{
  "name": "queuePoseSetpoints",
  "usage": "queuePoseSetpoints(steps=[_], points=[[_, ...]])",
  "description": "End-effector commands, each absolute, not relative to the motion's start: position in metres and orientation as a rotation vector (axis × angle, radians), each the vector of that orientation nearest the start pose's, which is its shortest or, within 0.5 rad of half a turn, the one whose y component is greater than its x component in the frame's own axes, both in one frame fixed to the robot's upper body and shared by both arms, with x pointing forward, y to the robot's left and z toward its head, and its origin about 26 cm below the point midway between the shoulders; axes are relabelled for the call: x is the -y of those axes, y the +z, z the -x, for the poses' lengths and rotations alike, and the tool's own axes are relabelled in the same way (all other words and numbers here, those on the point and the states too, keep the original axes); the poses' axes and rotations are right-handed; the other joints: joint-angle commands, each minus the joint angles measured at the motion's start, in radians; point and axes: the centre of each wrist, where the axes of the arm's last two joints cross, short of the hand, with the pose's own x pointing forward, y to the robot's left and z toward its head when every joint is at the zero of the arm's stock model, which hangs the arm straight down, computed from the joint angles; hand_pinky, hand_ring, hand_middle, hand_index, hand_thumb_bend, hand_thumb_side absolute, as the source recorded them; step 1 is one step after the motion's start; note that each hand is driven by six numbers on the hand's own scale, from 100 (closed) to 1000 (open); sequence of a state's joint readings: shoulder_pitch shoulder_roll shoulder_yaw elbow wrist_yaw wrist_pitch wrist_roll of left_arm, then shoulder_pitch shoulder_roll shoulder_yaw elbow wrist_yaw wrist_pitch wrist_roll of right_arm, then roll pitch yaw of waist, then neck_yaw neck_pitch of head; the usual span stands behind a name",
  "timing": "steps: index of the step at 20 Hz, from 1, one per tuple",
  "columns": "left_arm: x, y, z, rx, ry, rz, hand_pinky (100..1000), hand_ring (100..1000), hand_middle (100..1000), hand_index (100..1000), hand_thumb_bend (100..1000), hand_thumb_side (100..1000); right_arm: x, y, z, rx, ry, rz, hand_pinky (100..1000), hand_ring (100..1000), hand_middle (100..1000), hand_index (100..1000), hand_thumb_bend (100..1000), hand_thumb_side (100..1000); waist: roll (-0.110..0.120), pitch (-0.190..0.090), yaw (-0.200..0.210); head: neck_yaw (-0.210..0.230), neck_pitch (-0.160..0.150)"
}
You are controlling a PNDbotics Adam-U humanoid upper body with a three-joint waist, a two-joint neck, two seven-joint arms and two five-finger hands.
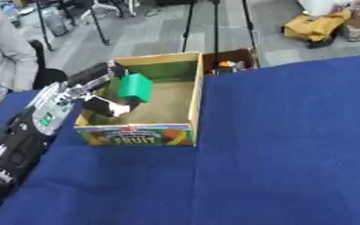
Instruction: Pick up objects on the table and place them in the box.
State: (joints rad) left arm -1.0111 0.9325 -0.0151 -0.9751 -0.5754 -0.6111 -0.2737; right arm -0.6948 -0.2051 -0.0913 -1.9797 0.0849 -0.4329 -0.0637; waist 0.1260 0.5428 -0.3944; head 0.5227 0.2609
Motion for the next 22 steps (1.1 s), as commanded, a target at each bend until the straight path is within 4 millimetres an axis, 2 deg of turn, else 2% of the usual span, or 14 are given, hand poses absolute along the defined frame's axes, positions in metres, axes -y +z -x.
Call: queuePoseSetpoints(steps=[1,4,7,9,10,11,13,16,22], points=[[-0.4588,0.3719,-0.4011,1.81,-1.479,-1.235,849,916,918,957,100,463,0.2229,0.315,-0.3122,-3.136,-0.245,-0.088,861,910,525,836,100,1000,-0.004,-0.023,0.001,0.002,-0.016],[-0.4597,0.3724,-0.4003,1.811,-1.5,-1.229,896,967,991,1000,100,496,0.2232,0.315,-0.3122,-3.137,-0.243,-0.089,861,911,525,836,100,1000,-0.005,-0.023,0.001,0.002,-0.016],[-0.4602,0.3733,-0.3993,1.812,-1.518,-1.241,912,986,1000,1000,100,549,0.2235,0.315,-0.3122,-3.137,-0.242,-0.09,861,911,524,836,100,999,-0.006,-0.021,0.001,0.005,-0.017],[-0.4604,0.3723,-0.3993,1.806,-1.539,-1.248,923,996,1000,1000,100,685,0.2237,0.3151,-0.3122,-3.137,-0.24,-0.09,861,911,524,837,100,999,-0.007,-0.019,0.0,0.008,-0.018],[-0.4605,0.3712,-0.3995,1.801,-1.556,-1.248,924,996,1000,1000,100,710,0.2237,0.3152,-0.3122,-3.137,-0.239,-0.091,861,911,524,837,100,999,-0.007,-0.018,-0.001,0.009,-0.019],[-0.4607,0.3706,-0.3996,1.799,-1.571,-1.247,927,998,1000,1000,100,818,0.2238,0.3153,-0.3121,-3.136,-0.238,-0.091,861,911,523,836,100,999,-0.008,-0.018,-0.001,0.01,-0.019],[-0.4621,0.3699,-0.3996,1.8,-1.582,-1.249,926,995,1000,1000,127,871,0.2238,0.3153,-0.3121,-3.137,-0.237,-0.091,862,911,523,837,100,996,-0.009,-0.017,-0.001,0.011,-0.02],[-0.4635,0.3707,-0.3991,1.826,-1.555,-1.263,922,986,1000,1000,100,843,0.2238,0.3151,-0.3122,-3.138,-0.235,-0.09,862,911,524,836,100,996,-0.01,-0.018,0.0,0.011,-0.021],[-0.4626,0.3742,-0.3974,1.909,-1.48,-1.265,915,963,991,1000,100,902,0.2237,0.3151,-0.3122,-3.14,-0.228,-0.089,861,910,524,835,100,994,-0.013,-0.022,0.001,0.012,-0.021]])
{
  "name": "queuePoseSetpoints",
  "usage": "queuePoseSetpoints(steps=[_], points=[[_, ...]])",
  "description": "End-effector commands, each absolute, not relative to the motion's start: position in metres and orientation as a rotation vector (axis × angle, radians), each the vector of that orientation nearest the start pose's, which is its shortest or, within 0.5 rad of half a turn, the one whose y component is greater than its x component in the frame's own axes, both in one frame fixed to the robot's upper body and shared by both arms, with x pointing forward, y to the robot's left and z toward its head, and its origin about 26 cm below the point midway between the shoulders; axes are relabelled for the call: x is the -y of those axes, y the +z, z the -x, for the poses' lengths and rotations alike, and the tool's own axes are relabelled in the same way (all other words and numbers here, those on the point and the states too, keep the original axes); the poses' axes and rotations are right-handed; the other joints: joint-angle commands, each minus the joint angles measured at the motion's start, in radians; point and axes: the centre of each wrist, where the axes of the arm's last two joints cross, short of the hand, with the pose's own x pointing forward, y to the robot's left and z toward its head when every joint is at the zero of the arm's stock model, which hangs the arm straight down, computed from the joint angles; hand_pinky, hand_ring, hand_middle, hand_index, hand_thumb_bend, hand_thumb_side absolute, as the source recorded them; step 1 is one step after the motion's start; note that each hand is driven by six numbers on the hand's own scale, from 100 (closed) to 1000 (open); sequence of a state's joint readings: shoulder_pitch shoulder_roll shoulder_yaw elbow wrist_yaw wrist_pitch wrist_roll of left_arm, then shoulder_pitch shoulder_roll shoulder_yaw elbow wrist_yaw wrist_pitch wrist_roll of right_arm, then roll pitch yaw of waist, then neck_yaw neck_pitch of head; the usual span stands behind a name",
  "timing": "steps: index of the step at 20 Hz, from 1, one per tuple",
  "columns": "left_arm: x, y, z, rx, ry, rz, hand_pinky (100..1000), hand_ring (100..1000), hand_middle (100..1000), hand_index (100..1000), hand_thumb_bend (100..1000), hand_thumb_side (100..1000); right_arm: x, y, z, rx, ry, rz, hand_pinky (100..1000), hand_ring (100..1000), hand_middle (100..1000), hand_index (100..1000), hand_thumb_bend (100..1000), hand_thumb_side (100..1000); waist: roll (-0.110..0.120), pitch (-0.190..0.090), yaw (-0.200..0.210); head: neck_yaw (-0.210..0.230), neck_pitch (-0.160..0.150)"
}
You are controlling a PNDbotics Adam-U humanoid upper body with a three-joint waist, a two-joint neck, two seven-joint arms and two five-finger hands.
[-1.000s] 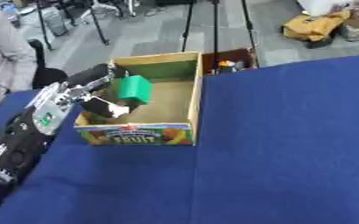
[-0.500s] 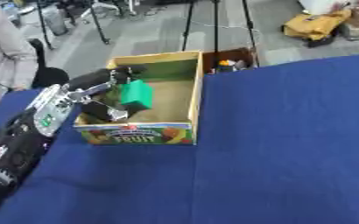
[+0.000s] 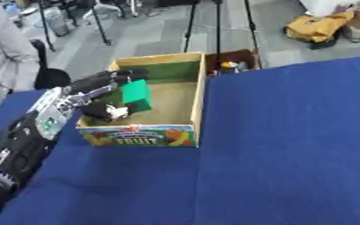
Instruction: Pick up objects on the table and place them in the box.
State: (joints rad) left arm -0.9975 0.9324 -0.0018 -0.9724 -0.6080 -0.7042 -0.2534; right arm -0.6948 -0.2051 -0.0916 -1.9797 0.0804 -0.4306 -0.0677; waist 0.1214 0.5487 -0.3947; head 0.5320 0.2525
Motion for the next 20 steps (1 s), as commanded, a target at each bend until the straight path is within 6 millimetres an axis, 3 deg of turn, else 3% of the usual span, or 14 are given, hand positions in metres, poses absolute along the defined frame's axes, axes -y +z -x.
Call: queuePoseSetpoints(steps=[1,6,9,14,18,20], points=[[-0.462,0.375,-0.397,-2.494,1.928,1.646,915,962,989,1000,100,896,0.224,0.315,-0.312,-3.14,-0.227,-0.088,861,910,524,835,100,994,-0.009,-0.029,0.001,0.004,-0.013],[-0.459,0.378,-0.395,-2.522,1.884,1.616,915,951,976,1000,136,951,0.223,0.315,-0.312,-3.144,-0.222,-0.091,861,909,525,835,100,992,-0.012,-0.035,0.005,0.0,-0.008],[-0.457,0.384,-0.391,-2.612,1.771,1.551,908,921,950,1000,125,961,0.224,0.314,-0.312,-3.148,-0.221,-0.093,861,910,526,835,100,990,-0.014,-0.041,0.012,-0.003,-0.002],[-0.459,0.396,-0.381,-2.695,1.69,1.512,902,921,936,1000,100,830,0.222,0.315,-0.312,-3.147,-0.211,-0.081,861,910,529,835,100,988,-0.015,-0.042,0.011,0.001,-0.007],[-0.462,0.39,-0.383,-2.713,1.694,1.541,898,921,937,941,100,776,0.221,0.316,-0.312,-3.14,-0.195,-0.074,861,910,527,835,100,986,-0.016,-0.034,-0.001,0.01,-0.022],[-0.463,0.385,-0.385,-2.684,1.726,1.575,901,928,945,968,100,764,0.221,0.317,-0.312,-3.138,-0.195,-0.071,861,911,526,835,100,978,-0.015,-0.027,-0.005,0.014,-0.031]])
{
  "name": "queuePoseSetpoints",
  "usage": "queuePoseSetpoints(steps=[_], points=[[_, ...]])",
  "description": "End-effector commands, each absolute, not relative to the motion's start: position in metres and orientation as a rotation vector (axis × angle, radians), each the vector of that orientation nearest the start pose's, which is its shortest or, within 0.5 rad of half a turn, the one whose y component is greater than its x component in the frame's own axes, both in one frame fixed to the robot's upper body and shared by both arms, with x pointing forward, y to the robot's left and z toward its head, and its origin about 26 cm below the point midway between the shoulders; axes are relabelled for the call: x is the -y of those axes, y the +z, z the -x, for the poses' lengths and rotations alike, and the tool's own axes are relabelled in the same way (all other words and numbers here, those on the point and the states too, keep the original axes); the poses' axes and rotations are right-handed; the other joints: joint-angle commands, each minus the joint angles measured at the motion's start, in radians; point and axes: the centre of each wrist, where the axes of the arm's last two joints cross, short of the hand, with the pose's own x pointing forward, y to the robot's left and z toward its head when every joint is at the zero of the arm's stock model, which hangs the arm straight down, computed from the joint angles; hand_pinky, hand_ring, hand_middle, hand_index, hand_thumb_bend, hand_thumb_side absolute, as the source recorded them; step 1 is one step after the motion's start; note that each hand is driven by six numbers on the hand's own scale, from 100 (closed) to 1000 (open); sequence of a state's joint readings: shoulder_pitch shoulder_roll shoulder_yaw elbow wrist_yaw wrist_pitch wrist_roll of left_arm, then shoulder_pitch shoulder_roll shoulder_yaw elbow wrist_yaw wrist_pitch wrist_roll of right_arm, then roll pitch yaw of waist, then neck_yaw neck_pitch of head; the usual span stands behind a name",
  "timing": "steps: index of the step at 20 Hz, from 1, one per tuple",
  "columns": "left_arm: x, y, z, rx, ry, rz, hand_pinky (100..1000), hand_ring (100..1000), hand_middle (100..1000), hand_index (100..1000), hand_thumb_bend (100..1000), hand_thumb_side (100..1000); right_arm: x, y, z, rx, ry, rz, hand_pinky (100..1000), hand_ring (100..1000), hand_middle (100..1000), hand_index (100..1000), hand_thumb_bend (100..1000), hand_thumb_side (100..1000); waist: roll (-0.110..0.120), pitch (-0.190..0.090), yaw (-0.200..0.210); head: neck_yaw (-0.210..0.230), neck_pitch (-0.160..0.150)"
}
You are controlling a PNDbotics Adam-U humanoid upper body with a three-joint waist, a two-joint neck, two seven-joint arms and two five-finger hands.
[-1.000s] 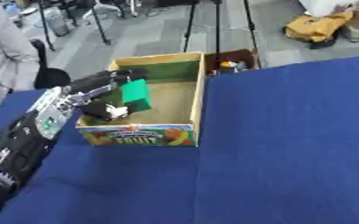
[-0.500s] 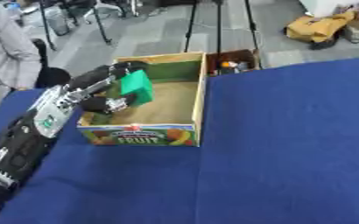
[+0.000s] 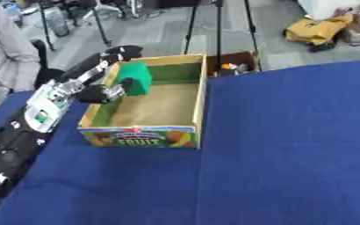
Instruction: Pick up objects on the table and place them in the box.
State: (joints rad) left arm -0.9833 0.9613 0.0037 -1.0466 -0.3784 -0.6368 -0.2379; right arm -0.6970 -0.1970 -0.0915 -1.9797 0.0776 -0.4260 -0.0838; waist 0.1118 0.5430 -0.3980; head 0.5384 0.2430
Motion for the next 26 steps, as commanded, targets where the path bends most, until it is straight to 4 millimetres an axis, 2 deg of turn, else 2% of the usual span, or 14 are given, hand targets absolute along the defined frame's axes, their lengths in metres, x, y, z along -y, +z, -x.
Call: queuePoseSetpoints(steps=[1,9,20,23,26], points=[[-0.464,0.383,-0.387,-2.665,1.74,1.592,904,931,950,1000,100,768,0.221,0.317,-0.312,-3.137,-0.195,-0.071,861,911,526,835,100,977,-0.005,-0.019,-0.004,0.008,-0.026],[-0.465,0.376,-0.391,-2.587,1.737,1.658,907,932,951,1000,100,803,0.222,0.318,-0.312,-3.137,-0.2,-0.076,862,912,524,836,100,973,-0.001,-0.008,-0.003,0.006,-0.026],[-0.464,0.373,-0.391,-2.626,1.682,1.628,901,923,934,1000,100,798,0.221,0.317,-0.312,-3.142,-0.19,-0.065,861,911,527,836,100,972,-0.003,-0.023,0.001,0.0,-0.021],[-0.462,0.372,-0.389,-2.676,1.631,1.582,887,904,911,1000,100,815,0.221,0.316,-0.312,-3.148,-0.184,-0.065,860,910,529,835,100,973,-0.01,-0.034,0.011,-0.027,-0.011],[-0.455,0.372,-0.382,-2.755,1.546,1.461,867,877,879,975,100,828,0.223,0.312,-0.313,-3.163,-0.179,-0.077,860,910,530,836,100,970,-0.015,-0.05,0.032,-0.08,0.005]])
